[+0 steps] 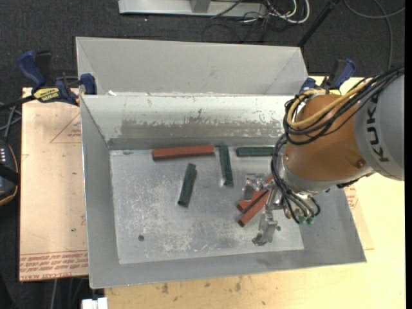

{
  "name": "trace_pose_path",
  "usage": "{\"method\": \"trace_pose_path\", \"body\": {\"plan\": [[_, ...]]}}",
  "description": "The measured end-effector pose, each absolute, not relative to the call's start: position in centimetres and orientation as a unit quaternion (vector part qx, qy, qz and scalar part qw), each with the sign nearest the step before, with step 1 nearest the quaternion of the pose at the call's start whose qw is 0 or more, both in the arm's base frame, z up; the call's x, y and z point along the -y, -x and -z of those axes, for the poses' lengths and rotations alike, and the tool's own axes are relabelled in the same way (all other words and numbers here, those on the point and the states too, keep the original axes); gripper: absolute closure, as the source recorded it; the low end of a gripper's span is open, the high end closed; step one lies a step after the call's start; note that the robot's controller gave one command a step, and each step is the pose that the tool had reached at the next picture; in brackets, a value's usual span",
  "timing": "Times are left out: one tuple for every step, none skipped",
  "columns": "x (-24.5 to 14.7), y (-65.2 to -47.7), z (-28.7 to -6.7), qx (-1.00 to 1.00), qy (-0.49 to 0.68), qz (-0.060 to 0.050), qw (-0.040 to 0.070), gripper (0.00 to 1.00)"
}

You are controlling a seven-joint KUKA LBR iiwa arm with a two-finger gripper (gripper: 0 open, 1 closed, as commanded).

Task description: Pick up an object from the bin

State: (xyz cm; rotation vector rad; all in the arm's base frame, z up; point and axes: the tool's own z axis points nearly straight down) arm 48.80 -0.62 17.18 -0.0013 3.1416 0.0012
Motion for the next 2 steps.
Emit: {"method": "trace_pose_path", "body": {"plan": [[2.4,-52.5,-12.6,-1.000,0.019,0.000,0.006,0.00],[5.5,-52.3,-7.1,-0.999,-0.044,0.000,0.001,1.00]]}}
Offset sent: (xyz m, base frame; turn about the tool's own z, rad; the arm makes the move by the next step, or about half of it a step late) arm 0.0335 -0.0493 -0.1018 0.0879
